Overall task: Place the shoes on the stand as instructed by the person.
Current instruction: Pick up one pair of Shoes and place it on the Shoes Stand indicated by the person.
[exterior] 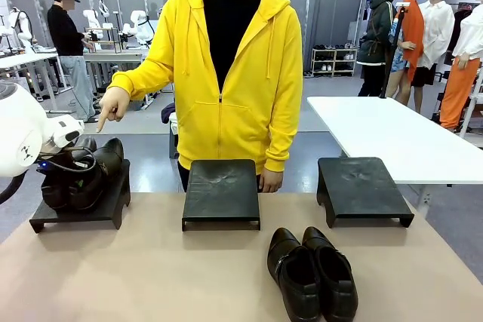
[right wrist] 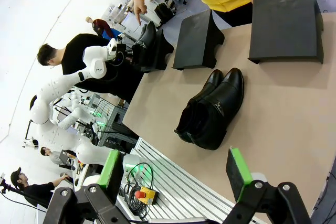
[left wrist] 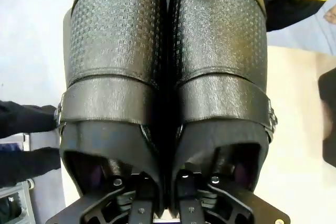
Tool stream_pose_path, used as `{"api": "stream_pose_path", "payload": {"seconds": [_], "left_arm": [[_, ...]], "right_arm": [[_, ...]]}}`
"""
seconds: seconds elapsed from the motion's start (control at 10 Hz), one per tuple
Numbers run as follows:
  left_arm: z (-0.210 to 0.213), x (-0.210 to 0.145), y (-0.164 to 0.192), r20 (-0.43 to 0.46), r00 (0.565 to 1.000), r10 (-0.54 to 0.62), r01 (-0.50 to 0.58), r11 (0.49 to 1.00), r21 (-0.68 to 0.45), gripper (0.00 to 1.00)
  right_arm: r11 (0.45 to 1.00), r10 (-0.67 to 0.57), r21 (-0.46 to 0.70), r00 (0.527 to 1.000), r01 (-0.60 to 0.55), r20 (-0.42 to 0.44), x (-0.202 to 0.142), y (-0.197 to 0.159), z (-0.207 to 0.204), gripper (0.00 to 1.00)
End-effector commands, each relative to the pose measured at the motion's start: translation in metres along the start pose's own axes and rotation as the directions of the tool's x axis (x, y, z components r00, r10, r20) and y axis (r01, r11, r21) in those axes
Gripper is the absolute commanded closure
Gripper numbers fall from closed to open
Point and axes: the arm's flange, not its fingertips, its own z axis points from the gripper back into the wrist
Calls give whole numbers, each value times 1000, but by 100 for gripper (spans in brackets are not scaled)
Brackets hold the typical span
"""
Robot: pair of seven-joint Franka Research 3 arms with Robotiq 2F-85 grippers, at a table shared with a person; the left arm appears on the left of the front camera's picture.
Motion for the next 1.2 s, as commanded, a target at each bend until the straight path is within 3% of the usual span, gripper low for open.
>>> {"api": "stream_pose_path", "payload": {"seconds": [0.0,0.2,0.3,0.4,0.5,0.6,0.9,1.1], "left_arm": [[-4,8,-5,35,999,26,-27,999,30,56],[2,10,-4,37,999,33,-34,999,28,20],[5,10,-4,38,999,31,-32,999,28,42],[8,10,-4,37,999,27,-29,999,34,0],[10,9,-3,36,999,28,-30,999,35,6],[12,8,-2,31,999,31,-32,999,32,0],[23,0,-4,41,999,0,-3,997,71,0],[12,8,3,32,999,26,-26,1000,4,0]], "right_arm": [[1000,15,14,1000,-16,10,0,1,0,0],[1000,15,14,1000,-16,10,0,1,0,0],[1000,15,14,1000,-16,10,0,1,0,0],[1000,15,14,1000,-16,10,0,1,0,0],[1000,15,14,1000,-16,10,0,1,0,0],[1000,15,14,1000,-16,10,0,1,0,0],[1000,15,14,1000,-16,10,0,1,0,0],[1000,15,14,1000,-16,10,0,1,0,0]]}}
